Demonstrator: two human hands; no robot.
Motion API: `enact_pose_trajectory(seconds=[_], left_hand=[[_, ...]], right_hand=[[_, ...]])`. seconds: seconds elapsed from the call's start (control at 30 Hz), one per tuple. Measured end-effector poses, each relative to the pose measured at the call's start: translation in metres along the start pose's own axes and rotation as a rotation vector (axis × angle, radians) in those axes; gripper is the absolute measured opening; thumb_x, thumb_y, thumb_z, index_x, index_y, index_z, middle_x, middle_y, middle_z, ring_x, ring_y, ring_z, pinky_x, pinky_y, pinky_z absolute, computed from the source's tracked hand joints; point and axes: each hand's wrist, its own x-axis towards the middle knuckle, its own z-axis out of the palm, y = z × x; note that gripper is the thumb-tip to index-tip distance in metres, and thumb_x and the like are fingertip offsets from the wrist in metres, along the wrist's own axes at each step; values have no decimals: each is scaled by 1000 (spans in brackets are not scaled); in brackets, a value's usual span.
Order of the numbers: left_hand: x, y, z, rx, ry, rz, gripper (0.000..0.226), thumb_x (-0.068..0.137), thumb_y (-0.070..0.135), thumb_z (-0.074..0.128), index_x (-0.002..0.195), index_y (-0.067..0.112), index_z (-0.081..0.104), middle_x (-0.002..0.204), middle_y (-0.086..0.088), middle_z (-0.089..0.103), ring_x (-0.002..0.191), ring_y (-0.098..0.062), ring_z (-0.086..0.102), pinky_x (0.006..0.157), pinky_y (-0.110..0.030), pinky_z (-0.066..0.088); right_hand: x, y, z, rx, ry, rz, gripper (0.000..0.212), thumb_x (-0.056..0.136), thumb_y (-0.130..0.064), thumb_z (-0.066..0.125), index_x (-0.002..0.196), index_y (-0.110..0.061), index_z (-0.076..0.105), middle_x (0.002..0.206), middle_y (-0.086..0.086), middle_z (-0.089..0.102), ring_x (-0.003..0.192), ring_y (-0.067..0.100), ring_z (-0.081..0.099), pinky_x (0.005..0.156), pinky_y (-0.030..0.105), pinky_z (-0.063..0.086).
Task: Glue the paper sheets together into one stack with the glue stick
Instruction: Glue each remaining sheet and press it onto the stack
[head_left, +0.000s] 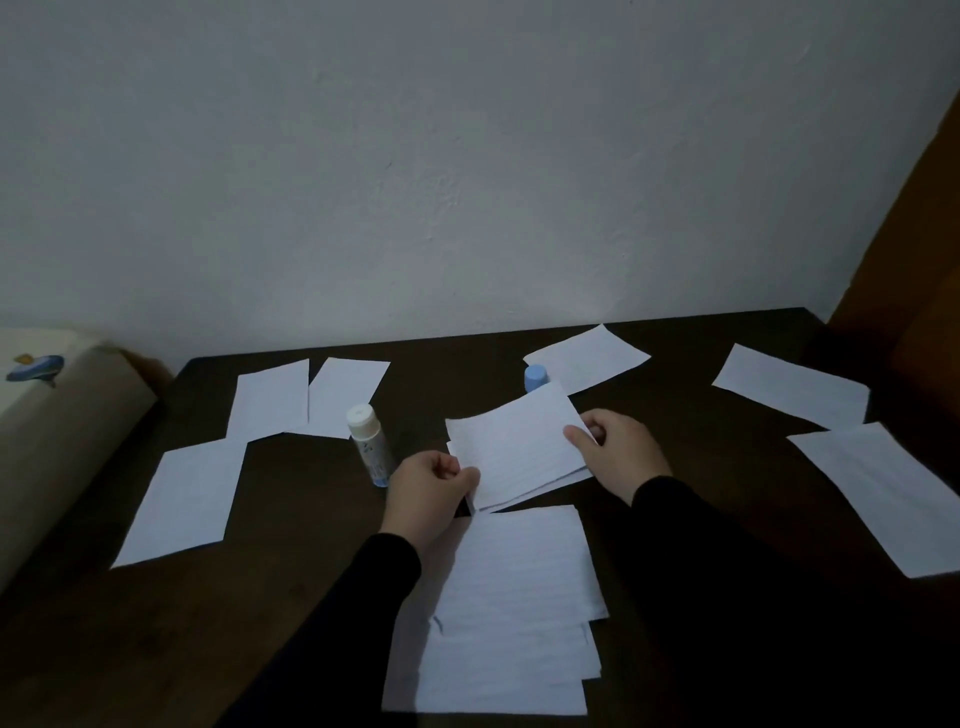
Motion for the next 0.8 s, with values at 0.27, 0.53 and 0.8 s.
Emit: enact_pose_trajectory(seconds=[0.27,0.53,0.8], left_hand=[[2,0,3,50,26,-21,18,79,19,73,68,13,60,69,2,63,65,-10,55,53,-16,39],[2,2,5,98,15,-28,13,79,19,74,82,9,66,77,1,67,73,-12,61,58,-18,43],[-5,13,8,253,86,131,36,88,24,65,118,22,46,110,4,56,98,-10,54,85,-23,47]], right_hand=[[2,1,3,-160,31,42,33,93,-45,57,120,-26,57,97,-9,59,96,10,53,103,39,33],[2,2,6,-226,45,54,36,91,-45,60,121,-26,56,95,-8,60,98,12,56,103,39,33],[0,1,7,-463,155,-121,47,91,-49,57,133,-31,48,129,-3,49,120,16,44,102,38,35]])
